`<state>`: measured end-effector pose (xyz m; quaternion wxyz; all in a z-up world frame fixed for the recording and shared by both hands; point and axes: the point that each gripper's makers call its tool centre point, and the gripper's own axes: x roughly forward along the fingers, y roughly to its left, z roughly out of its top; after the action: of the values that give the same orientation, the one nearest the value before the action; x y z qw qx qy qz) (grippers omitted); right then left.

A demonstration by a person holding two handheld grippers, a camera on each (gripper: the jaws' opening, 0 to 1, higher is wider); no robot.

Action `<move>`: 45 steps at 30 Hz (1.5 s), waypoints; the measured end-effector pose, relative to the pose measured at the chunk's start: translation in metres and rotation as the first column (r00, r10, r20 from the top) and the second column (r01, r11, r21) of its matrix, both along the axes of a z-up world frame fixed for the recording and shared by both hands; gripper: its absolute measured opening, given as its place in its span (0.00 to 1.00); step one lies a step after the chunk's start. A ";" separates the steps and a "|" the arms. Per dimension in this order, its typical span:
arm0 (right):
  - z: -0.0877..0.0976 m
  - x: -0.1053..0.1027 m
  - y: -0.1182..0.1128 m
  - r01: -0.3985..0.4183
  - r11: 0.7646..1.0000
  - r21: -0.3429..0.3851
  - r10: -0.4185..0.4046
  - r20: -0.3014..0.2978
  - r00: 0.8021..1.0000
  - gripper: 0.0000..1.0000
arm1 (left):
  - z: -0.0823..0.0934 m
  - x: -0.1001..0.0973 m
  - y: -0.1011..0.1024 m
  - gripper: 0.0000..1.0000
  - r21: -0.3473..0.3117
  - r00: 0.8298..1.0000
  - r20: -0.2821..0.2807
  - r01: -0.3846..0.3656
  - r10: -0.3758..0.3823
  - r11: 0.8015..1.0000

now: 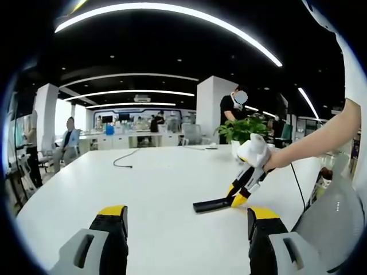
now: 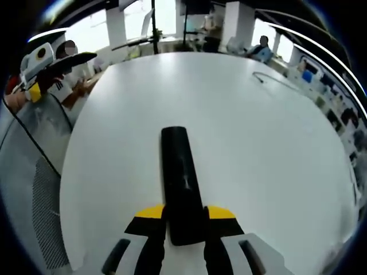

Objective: Press the specified remote control buttons in sequence, fully releasing each button before pressing the next.

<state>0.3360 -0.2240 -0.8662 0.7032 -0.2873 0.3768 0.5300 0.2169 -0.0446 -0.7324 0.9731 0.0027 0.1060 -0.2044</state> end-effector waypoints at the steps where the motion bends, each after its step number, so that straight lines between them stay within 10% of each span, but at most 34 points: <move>1: 0.000 0.001 0.000 -0.001 1.000 -0.001 0.001 -0.001 1.000 0.23 | 0.000 0.000 0.000 0.89 0.001 1.000 0.000 -0.002 0.002 1.000; 45: 0.000 0.018 -0.001 -0.034 0.999 -0.038 0.034 -0.010 0.999 0.23 | -0.002 -0.001 -0.002 0.89 0.013 1.000 -0.017 0.004 -0.003 1.000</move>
<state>0.3544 -0.2252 -0.8658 0.6867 -0.3045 0.3852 0.5361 0.2159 -0.0466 -0.7345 0.9718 0.0076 0.1156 -0.2054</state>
